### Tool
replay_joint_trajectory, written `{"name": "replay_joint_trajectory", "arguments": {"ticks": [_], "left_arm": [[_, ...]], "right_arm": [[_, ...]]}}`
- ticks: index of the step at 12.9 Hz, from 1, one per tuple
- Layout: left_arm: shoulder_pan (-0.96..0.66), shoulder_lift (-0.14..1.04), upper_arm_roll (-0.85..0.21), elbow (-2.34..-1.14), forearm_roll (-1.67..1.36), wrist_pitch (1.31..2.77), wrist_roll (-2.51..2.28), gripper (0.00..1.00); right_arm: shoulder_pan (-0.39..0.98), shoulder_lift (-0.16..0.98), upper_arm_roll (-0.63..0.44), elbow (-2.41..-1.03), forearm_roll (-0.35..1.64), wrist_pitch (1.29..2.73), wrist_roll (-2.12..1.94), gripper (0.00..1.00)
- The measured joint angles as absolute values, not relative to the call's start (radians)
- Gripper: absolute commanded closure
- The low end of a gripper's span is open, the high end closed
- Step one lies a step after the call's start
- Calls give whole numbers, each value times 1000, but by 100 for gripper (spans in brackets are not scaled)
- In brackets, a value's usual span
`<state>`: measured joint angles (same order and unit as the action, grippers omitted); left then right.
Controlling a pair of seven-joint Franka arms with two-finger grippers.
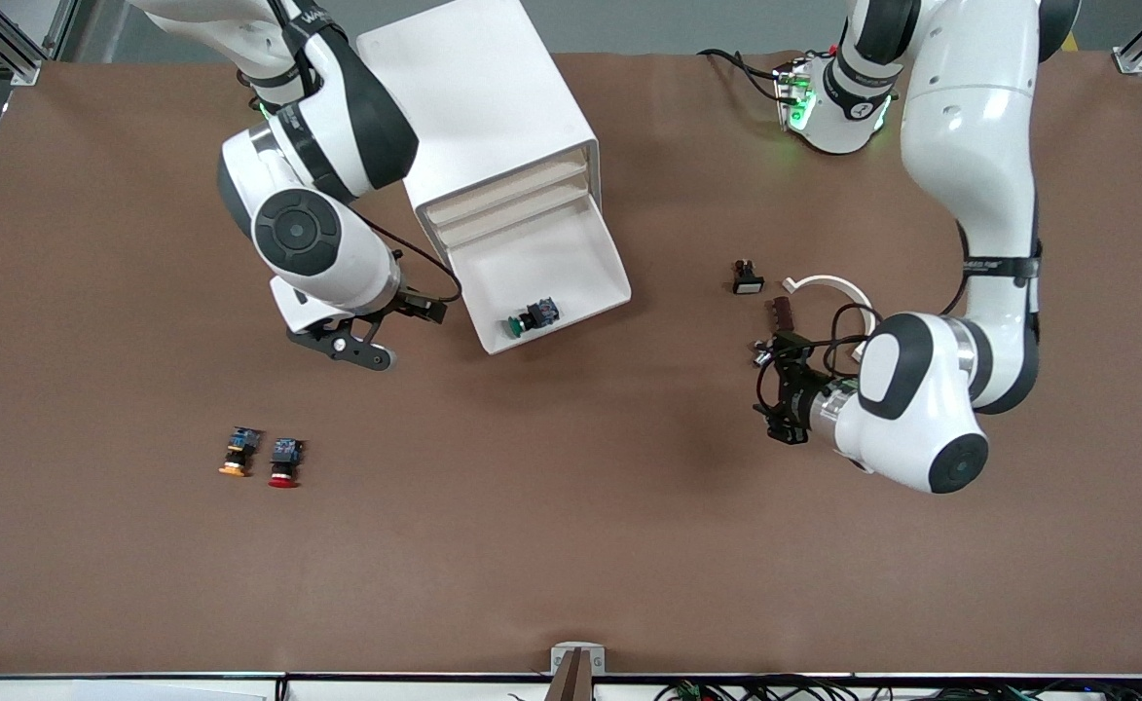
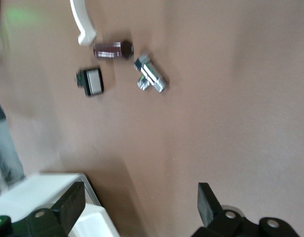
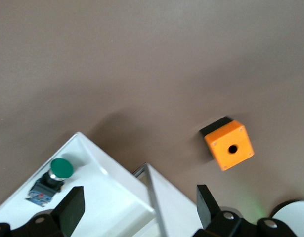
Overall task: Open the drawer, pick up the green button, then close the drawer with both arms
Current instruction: 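Withdraw the left gripper while the right gripper reaches into the drawer, then grasp the green push-button with the right gripper and lift it out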
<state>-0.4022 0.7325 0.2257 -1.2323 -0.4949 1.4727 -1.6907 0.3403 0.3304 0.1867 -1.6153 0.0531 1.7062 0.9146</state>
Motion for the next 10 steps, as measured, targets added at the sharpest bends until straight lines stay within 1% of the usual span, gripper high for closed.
{"name": "replay_joint_trajectory", "arguments": {"ticks": [3,7,10], "left_arm": [[-430,659,225,-1234,-395,1463,-1602,0],[-435,654,225,-1242,-349,1465,-1332,0],[-432,654,225,-1245,-345,1476,-1187,0]], "right_arm": [[400,365,188,-1616,107,1798,1219,0],[487,433,188,-1623,109,1964,1538,0],[528,454,188,-1707,110,2122,1619,0]]}}
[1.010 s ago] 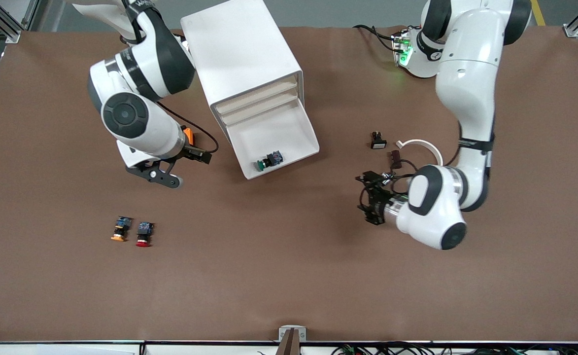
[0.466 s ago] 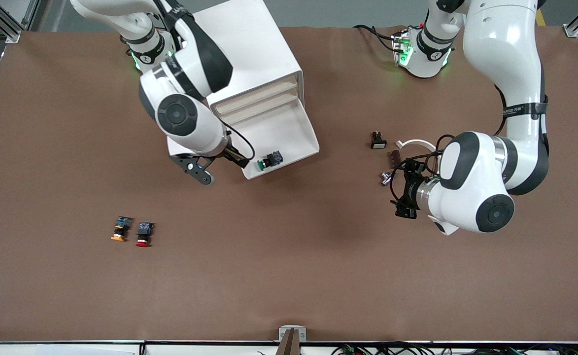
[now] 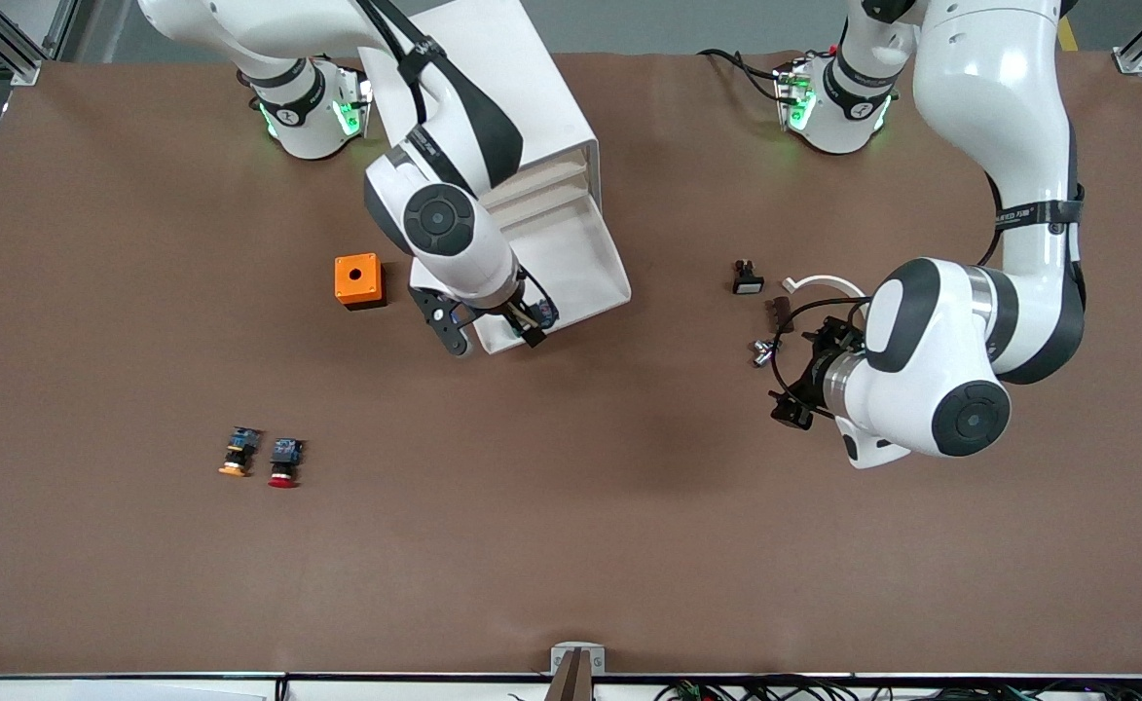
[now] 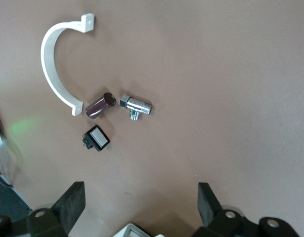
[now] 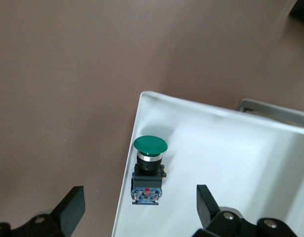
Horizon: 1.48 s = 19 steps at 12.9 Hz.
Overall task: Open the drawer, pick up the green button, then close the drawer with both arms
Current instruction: 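Grasp the green push-button with the right gripper and lift it out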
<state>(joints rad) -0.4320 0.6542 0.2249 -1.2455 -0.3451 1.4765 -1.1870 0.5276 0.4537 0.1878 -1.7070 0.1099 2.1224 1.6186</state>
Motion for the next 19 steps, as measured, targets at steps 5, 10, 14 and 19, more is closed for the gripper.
{"name": "replay_joint_trajectory", "arguments": {"ticks": [5,10,14,19], "left_arm": [[-405,657,227,-1265,-292,1479,-964,1],[-368,677,226,-1295,-281,1488,-842,1],[-386,677,223,-1296,-281,1495,-840,0],[-365,677,224,-1301,-280,1499,-793,0]], "right_arm": [[565,456,188,-1781,110,2209,1638,0],[589,456,188,-1847,110,2306,1640,21],[595,456,188,-1854,110,2314,1640,62],[595,456,186,-1854,110,2315,1640,89]]}}
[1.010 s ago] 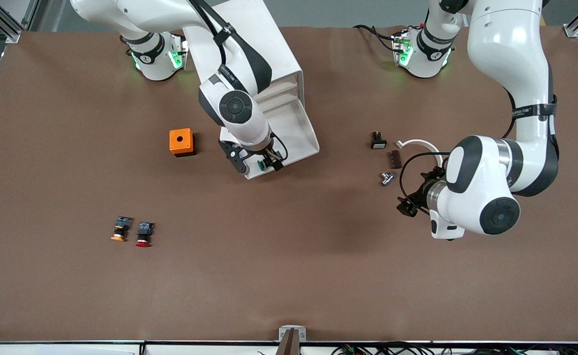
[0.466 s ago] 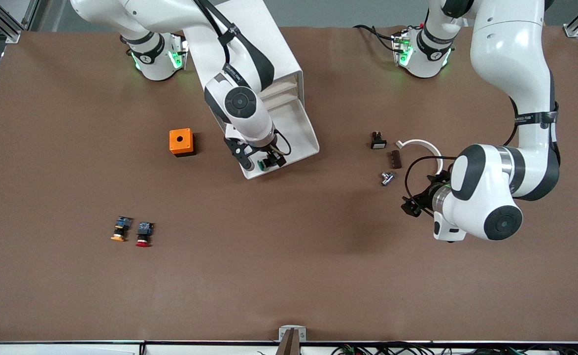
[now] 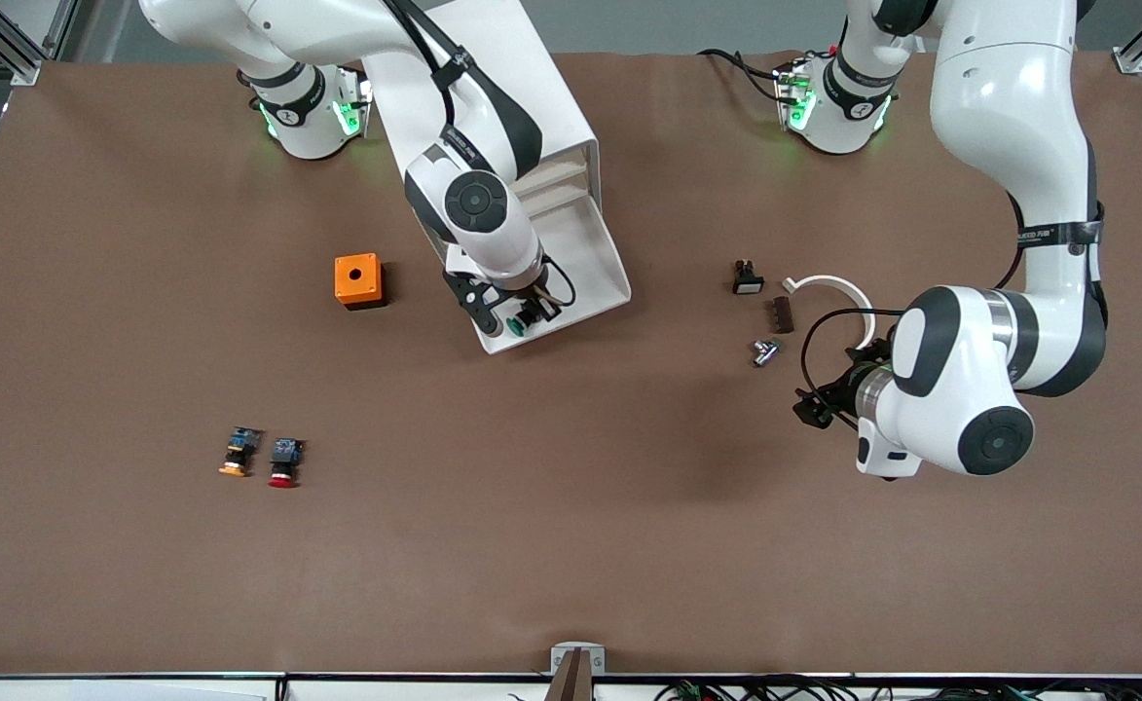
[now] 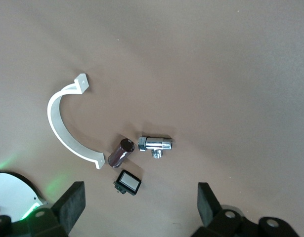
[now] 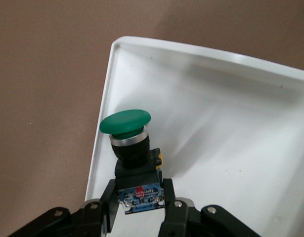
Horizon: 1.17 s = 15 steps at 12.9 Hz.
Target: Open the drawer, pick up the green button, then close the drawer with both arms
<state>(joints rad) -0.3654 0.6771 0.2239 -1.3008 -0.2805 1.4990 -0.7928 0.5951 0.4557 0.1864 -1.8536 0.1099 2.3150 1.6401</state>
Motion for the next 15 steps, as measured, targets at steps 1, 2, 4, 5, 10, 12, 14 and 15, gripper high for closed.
{"name": "replay_joint_trajectory", "arguments": {"ticks": [1,2,4,5,10,12,14,15], "left_arm": [[-366,677,224,-1301,-280,1501,-787,0],[-369,677,221,-1301,-280,1507,-786,0],[-373,678,204,-1302,-280,1551,-785,0],[-375,682,192,-1310,-280,1576,-785,0],[-382,709,85,-1437,-281,1749,-785,0],[-382,709,43,-1479,-281,1762,-784,0],[-386,709,-14,-1501,-280,1818,-780,0],[-402,709,-37,-1505,-280,1851,-779,0]], "right_arm": [[594,456,184,-1851,110,2315,1640,90],[591,455,181,-1842,110,2306,1638,91],[562,453,175,-1779,110,2190,1589,92],[535,451,173,-1731,110,2112,1539,92],[341,442,169,-1617,112,1947,1134,92],[253,444,167,-1617,110,1947,902,92],[171,460,165,-1615,97,1953,666,92],[138,480,164,-1607,80,1966,572,92]]}}
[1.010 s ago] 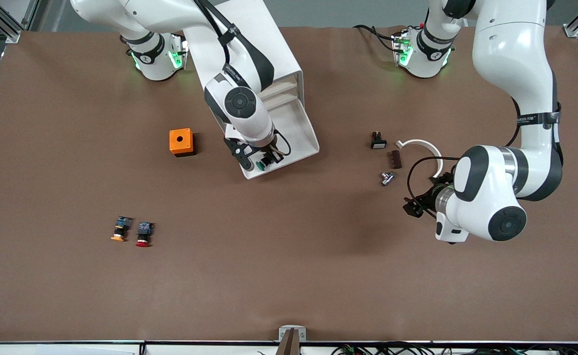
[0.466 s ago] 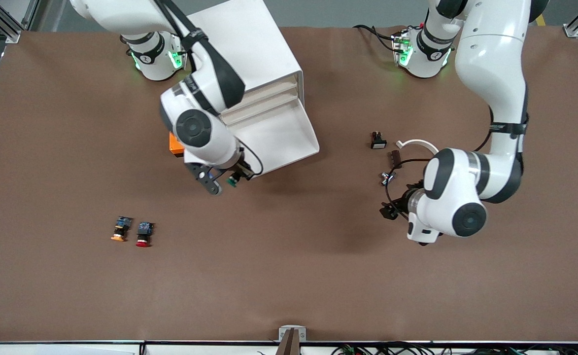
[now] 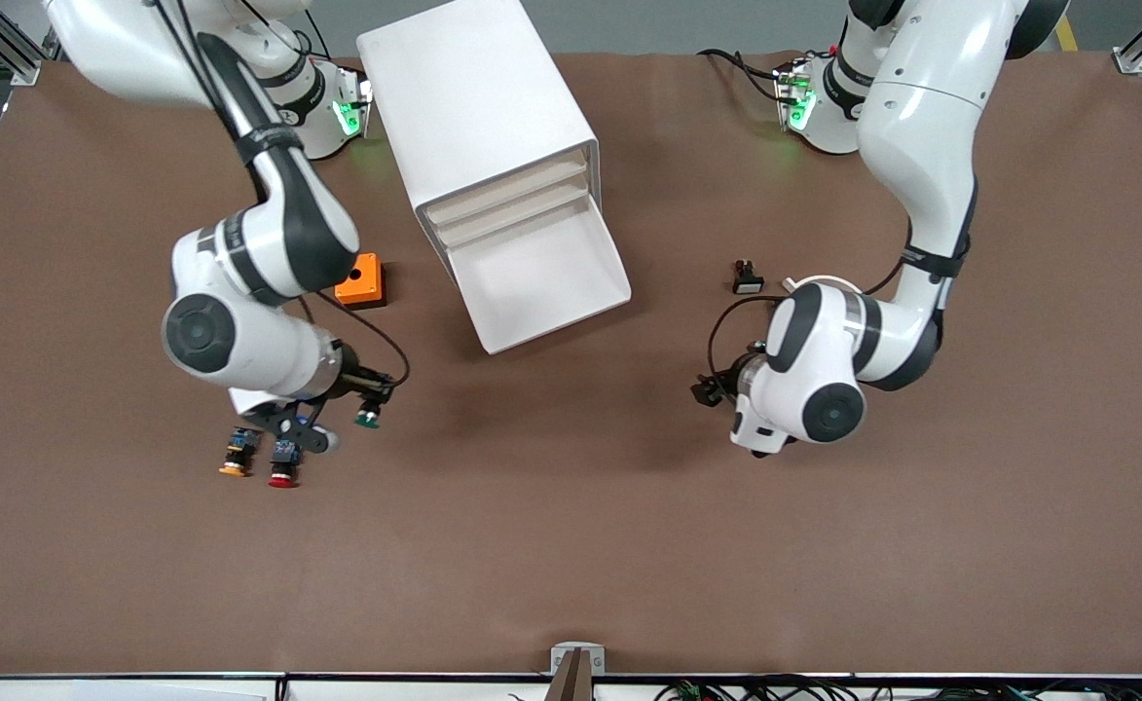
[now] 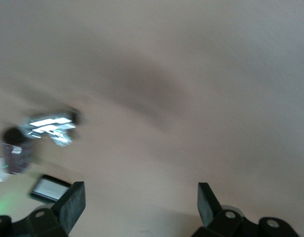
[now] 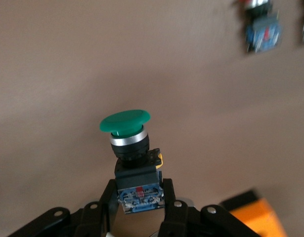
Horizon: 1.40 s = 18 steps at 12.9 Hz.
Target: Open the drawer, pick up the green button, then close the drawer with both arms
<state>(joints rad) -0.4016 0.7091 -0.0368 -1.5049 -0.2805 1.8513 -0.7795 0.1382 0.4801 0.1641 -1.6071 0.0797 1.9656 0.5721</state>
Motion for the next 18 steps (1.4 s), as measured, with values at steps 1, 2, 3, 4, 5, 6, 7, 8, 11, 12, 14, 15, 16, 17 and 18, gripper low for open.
{"name": "replay_joint_trajectory", "arguments": {"ticks": [1,2,3,4,5,6,7,8,11,12,14,15,16,17,18], "left_arm": [[-433,709,-49,-1508,-280,1887,-780,0],[-476,710,-52,-1512,-280,1925,-784,0],[-520,712,-52,-1517,-280,1962,-794,0],[-560,716,-52,-1523,-281,1996,-812,0],[-594,721,-52,-1523,-280,2018,-836,0],[-627,724,-51,-1523,-280,2026,-867,0],[-656,724,-50,-1523,-280,2030,-906,0],[-679,724,-50,-1521,-280,2032,-936,0],[-712,724,-53,-1522,-280,2031,-987,0],[-729,724,-53,-1525,-280,2030,-1011,0],[-773,724,-55,-1529,-280,2019,-1063,0],[-789,724,-59,-1530,-280,2005,-1081,0],[-797,724,-71,-1530,-280,1990,-1094,0],[-801,724,-87,-1532,-280,1981,-1110,0],[-803,724,-101,-1534,-280,1977,-1129,0]], "right_arm": [[114,509,164,-1594,50,1989,498,93],[97,543,164,-1579,13,2025,440,93],[87,579,163,-1566,-21,2072,399,94],[82,613,163,-1558,-52,2124,371,94],[80,645,163,-1553,-85,2175,356,94],[80,673,163,-1551,-118,2218,350,94],[79,696,162,-1549,-142,2246,349,94],[78,714,161,-1546,-150,2259,348,93],[54,727,156,-1544,-152,2256,349,92],[40,728,156,-1546,-151,2249,349,92],[21,732,157,-1563,-144,2246,365,90],[20,733,157,-1571,-143,2246,383,85],[21,734,161,-1577,-143,2245,400,77],[22,734,164,-1583,-143,2245,414,61],[24,734,167,-1587,-143,2241,424,26]]}}
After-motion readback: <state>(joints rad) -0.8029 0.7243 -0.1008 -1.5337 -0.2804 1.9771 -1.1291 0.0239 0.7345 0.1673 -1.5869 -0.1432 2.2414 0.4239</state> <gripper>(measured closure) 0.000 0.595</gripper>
